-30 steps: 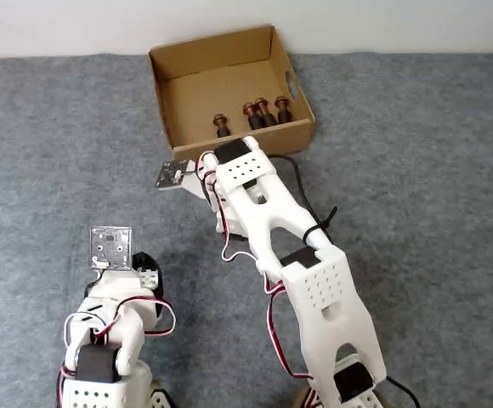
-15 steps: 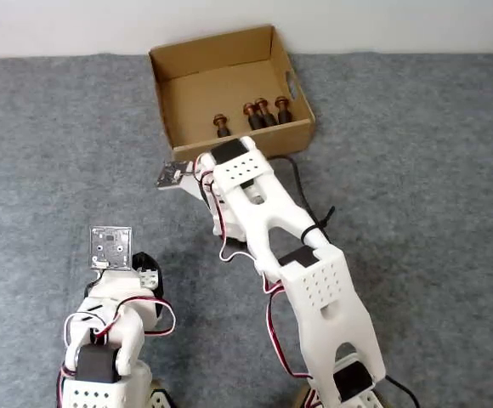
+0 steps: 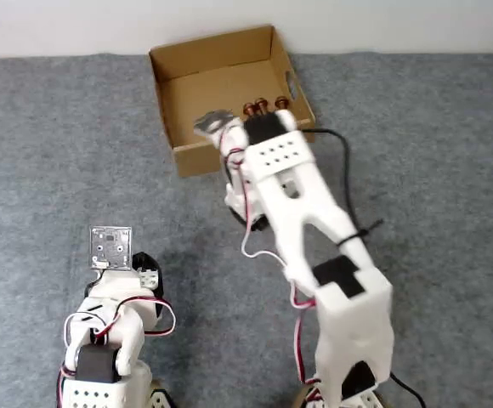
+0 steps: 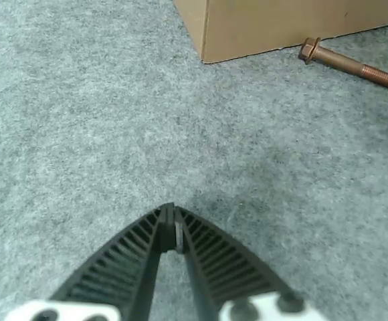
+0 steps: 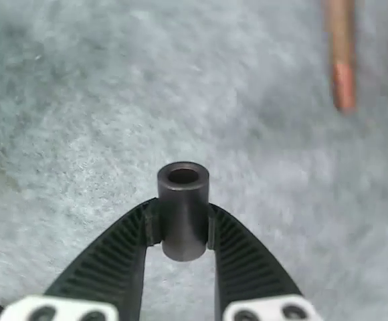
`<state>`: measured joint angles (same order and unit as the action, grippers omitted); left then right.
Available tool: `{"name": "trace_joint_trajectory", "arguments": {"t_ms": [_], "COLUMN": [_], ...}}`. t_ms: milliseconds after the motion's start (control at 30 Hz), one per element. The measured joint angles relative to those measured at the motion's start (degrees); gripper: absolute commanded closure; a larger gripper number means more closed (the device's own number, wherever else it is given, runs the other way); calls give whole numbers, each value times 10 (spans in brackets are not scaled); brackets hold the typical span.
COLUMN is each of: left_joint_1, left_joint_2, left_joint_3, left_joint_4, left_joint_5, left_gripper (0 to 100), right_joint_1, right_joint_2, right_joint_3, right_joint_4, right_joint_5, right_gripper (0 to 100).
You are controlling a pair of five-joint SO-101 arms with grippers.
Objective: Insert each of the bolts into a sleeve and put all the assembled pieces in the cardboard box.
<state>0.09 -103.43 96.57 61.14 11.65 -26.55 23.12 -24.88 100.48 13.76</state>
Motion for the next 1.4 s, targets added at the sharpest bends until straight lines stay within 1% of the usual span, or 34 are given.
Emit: {"name": "trace_joint_trajectory", "arguments": {"t_ms": [100, 300, 400, 467, 600, 800, 933, 1067, 1133, 1267, 1400], "left_joint_1": [0, 0, 0, 0, 0, 49, 58, 74, 87, 118, 155], "left_joint_2": [0, 0, 0, 0, 0, 15, 114, 264, 352, 513, 664], "left_joint_3": [0, 0, 0, 0, -7, -67, -136, -236, -290, -405, -511], "left_joint_4": [-2, -33, -34, -34, -34, -14, -13, -13, -5, 5, 11], "left_joint_5": [0, -2, -2, -2, -2, -2, -2, -2, 4, 59, 122], "left_gripper": [992, 992, 992, 992, 994, 994, 994, 994, 994, 994, 994], "right_joint_1": [25, 97, 135, 156, 213, 315, 384, 444, 461, 476, 477], "right_joint_2": [-81, -281, -396, -476, -627, -789, -851, -887, -901, -909, -921], "right_joint_3": [70, 229, 307, 358, 448, 561, 596, 618, 618, 618, 631], "right_joint_4": [0, 0, 0, 0, 0, 0, 0, 0, 0, 0, 0], "right_joint_5": [-77, -215, -265, -281, -286, -286, -286, -291, -291, -291, -317], "right_gripper": [990, 990, 990, 990, 990, 990, 990, 990, 990, 990, 990]}}
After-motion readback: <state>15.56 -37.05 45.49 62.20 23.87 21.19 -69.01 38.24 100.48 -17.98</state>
